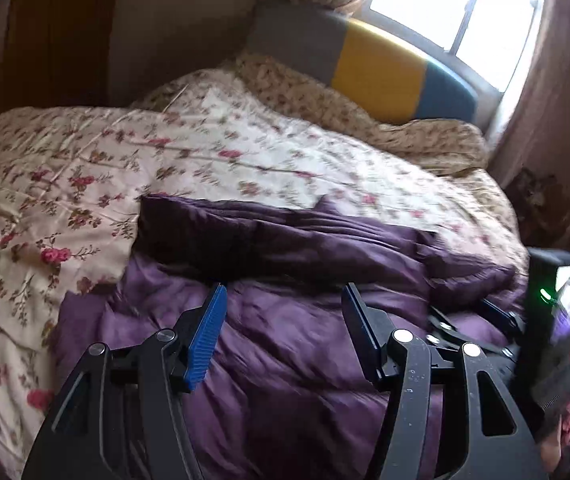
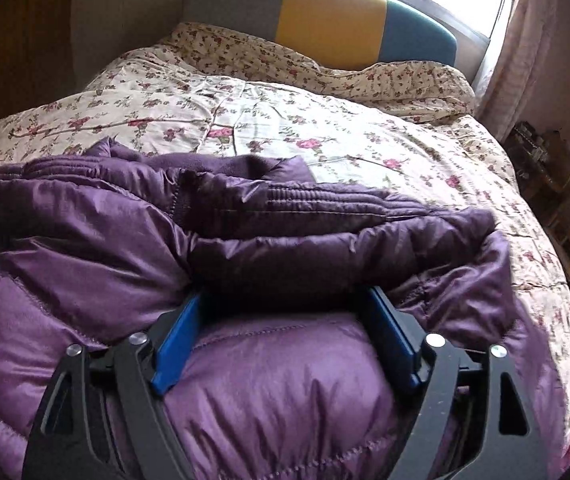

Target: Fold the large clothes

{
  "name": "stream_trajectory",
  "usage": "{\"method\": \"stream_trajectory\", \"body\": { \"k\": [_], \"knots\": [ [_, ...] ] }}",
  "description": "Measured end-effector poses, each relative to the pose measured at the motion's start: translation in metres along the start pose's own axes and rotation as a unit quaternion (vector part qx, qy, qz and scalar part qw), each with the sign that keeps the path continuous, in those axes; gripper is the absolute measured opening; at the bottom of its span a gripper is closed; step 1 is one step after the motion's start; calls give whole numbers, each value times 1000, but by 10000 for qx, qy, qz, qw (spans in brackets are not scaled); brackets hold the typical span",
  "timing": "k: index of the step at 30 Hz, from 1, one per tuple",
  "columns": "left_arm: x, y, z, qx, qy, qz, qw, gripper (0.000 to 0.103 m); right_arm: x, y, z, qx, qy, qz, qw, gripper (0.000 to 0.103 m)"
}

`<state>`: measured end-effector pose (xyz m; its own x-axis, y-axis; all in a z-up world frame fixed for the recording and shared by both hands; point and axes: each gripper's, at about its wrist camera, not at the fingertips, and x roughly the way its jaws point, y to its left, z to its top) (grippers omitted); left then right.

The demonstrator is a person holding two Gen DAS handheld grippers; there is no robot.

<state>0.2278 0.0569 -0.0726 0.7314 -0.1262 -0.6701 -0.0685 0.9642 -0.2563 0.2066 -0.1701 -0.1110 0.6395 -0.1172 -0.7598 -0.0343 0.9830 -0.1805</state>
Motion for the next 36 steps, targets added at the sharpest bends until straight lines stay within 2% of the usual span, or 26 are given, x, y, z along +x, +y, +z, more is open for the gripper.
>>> {"method": "stream_trajectory", "body": {
  "k": [3, 7, 10, 13, 20, 23, 27, 30, 34, 36],
  "knots": [
    [-8, -16, -12, 167, 47, -180, 9997, 59, -27, -3, -4, -81, -277, -36, 9996, 83],
    [-8, -31, -25, 343, 103, -222, 9991, 59, -50, -11, -16, -146, -424, -75, 9990, 83],
    [4, -35, -35, 493, 244, -103, 9984, 59, -46, -17, -27, -134, -363, -163, 9991, 83],
    [15, -33, -41, 622, 318, -79, 9975, 60, -35, -19, -34, -21, -243, -71, 9997, 84],
    [25, -28, -47, 587, 366, -186, 9974, 60, -15, -18, -38, 96, -96, 69, 9999, 84],
    [15, -30, -45, 611, 417, -158, 9971, 60, -17, -20, -37, 95, -83, 112, 9999, 85],
    [-6, -29, -43, 637, 286, -105, 9975, 69, -27, -24, -34, 121, -71, 124, 9998, 86],
    [-27, -21, -45, 598, 97, -67, 9981, 70, -45, -25, -35, 147, -192, 165, 9996, 86],
    [-42, -7, -46, 458, 41, -64, 9989, 70, -70, -21, -40, 89, -347, 266, 9990, 85],
    [-49, 4, -46, 332, 22, -80, 9994, 70, -78, -19, -43, 74, -373, 331, 9987, 81]
  ]
}}
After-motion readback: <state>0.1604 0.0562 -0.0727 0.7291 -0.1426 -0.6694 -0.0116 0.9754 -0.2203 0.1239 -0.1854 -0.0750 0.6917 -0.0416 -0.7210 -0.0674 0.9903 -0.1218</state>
